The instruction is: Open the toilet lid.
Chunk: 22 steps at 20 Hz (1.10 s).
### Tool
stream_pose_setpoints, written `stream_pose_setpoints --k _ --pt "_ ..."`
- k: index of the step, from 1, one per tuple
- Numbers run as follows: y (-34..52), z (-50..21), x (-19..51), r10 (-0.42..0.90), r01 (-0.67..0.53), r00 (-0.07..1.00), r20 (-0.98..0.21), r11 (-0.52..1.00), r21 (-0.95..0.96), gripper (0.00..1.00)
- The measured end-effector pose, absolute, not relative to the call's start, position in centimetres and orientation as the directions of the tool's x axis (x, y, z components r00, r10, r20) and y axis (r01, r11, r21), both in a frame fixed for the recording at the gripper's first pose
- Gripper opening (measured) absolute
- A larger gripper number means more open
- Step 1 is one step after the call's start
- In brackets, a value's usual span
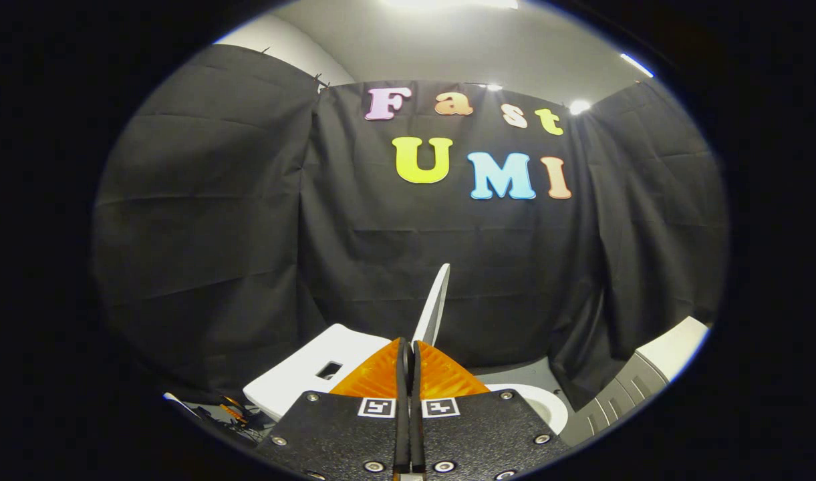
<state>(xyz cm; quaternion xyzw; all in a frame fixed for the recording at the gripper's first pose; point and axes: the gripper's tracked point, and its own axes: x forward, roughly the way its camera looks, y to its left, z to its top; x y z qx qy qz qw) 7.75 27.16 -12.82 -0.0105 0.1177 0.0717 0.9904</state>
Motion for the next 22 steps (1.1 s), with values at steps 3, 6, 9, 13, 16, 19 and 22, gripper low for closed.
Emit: stream_pose_setpoints --k 3,6,9,13,16,19,22 --pt "29.7 -12.6 7.9 0.168 -0.172 0.959 -0.226 0.985 0.003 0.0" --pt "32.5 -12.6 8.1 0.205 -0.213 0.953 -0.223 0.977 -0.015 0.0" --pt "34.9 -12.8 8.3 0.233 -0.252 0.944 -0.233 0.966 -0.053 0.0" --pt "37.4 -13.3 8.1 0.266 -0.289 0.93 -0.254 0.955 -0.059 0.0" --pt "38.9 -13.4 8.4 0.287 -0.309 0.923 -0.256 0.949 -0.053 0.0" --pt "40.0 -13.7 8.4 0.297 -0.318 0.919 -0.259 0.947 -0.043 0.0" --pt "41.2 -13.8 8.4 0.309 -0.329 0.917 -0.253 0.943 -0.041 0.0"
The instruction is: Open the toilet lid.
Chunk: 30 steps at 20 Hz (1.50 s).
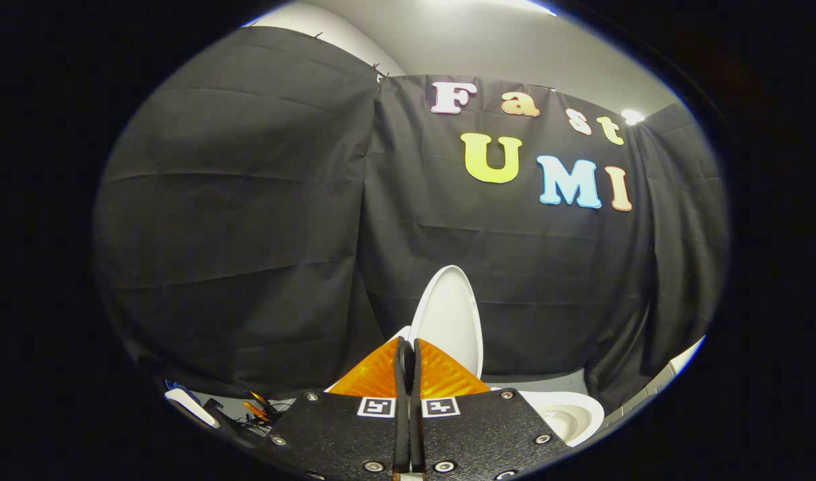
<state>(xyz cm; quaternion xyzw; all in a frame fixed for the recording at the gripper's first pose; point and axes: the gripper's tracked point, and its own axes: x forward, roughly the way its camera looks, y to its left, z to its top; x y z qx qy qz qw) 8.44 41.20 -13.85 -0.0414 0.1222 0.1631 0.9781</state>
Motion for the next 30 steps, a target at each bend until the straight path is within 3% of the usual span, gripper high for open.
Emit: stream_pose_setpoints --k 6,10,12,18,22,30 --pt "41.4 -13.8 8.1 0.311 -0.331 0.919 -0.242 0.942 -0.049 0.02" --pt "41.4 -13.4 7.4 0.365 -0.381 0.894 -0.259 0.925 -0.01 0.16" --pt "41.4 -12.6 6.6 0.42 -0.416 0.875 -0.241 0.907 0.068 0.3" --pt "37.8 -4.6 3.3 0.442 -0.426 0.896 -0.047 0.883 0.195 0.95" --pt "32.1 1.2 2.3 0.396 -0.401 0.916 0.064 0.893 0.204 0.94" --pt "15.5 3.4 2.1 0.259 -0.266 0.963 0.078 0.961 0.082 0.94"
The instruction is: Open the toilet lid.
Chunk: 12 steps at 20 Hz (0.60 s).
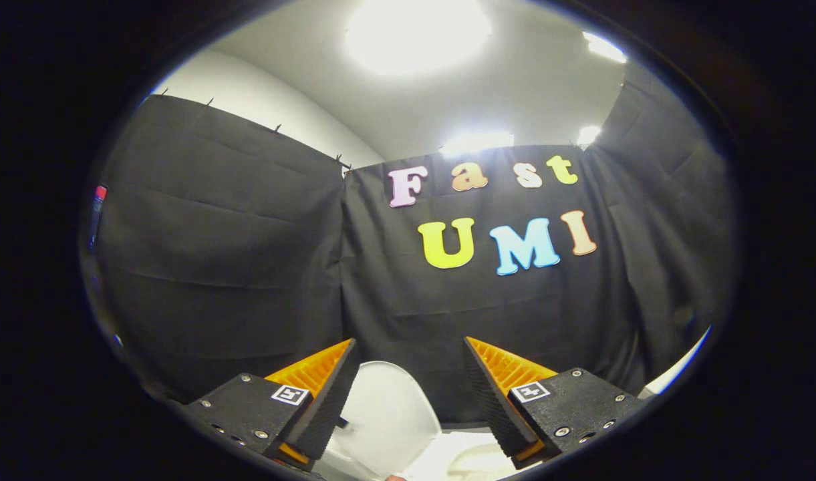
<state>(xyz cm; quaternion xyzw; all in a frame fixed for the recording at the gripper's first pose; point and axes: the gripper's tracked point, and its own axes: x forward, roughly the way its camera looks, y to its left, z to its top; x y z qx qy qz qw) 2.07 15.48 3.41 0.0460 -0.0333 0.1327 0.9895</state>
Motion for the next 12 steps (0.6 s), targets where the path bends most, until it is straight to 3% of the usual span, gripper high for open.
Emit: stream_pose_setpoints --k 5,12 --pt "5.6 0.9 1.4 0.122 -0.123 0.992 0.023 0.991 0.05 0.94" --pt "1.3 -1.5 0.4 0.136 -0.136 0.991 -0.023 0.99 -0.021 0.94"
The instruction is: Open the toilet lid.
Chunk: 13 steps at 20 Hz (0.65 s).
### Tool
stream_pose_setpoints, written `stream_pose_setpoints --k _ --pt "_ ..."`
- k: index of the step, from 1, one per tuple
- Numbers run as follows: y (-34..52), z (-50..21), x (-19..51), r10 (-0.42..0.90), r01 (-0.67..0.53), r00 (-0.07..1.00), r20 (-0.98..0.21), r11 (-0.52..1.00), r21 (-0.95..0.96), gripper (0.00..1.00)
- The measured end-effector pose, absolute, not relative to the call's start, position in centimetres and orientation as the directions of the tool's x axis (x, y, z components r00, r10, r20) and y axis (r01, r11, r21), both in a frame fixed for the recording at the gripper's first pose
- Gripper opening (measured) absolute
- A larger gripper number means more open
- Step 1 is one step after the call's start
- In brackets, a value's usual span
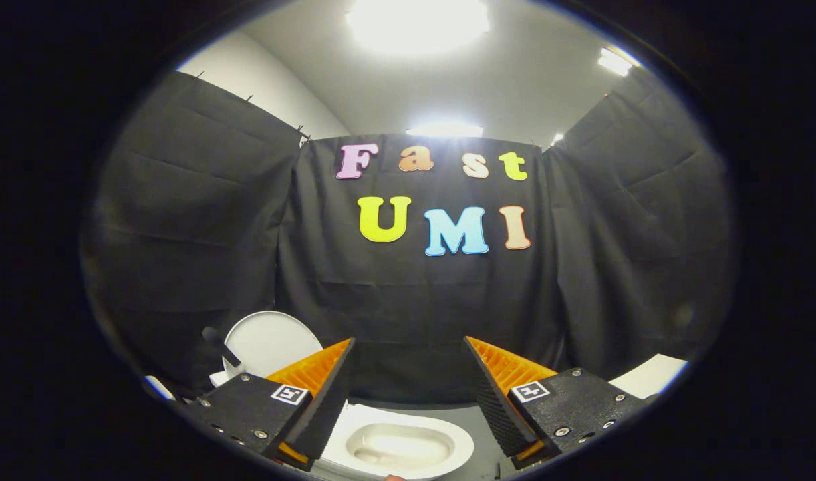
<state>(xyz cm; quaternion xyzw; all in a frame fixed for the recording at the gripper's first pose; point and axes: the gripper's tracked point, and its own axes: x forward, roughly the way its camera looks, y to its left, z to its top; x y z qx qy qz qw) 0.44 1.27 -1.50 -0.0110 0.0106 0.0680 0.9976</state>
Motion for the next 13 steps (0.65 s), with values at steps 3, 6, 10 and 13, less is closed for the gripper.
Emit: stream_pose_setpoints --k 3,6,10,13 --pt "1.3 -1.2 0.8 0.164 -0.164 0.986 -0.015 0.986 0.0 0.94" --pt "1.9 0.1 1.4 0.194 -0.194 0.981 0.003 0.98 0.039 0.94" --pt "1.2 1.8 2.1 0.208 -0.209 0.978 0.035 0.977 0.035 0.95" --pt "-0.3 2.3 2.3 0.203 -0.205 0.978 0.045 0.977 0.053 0.95"
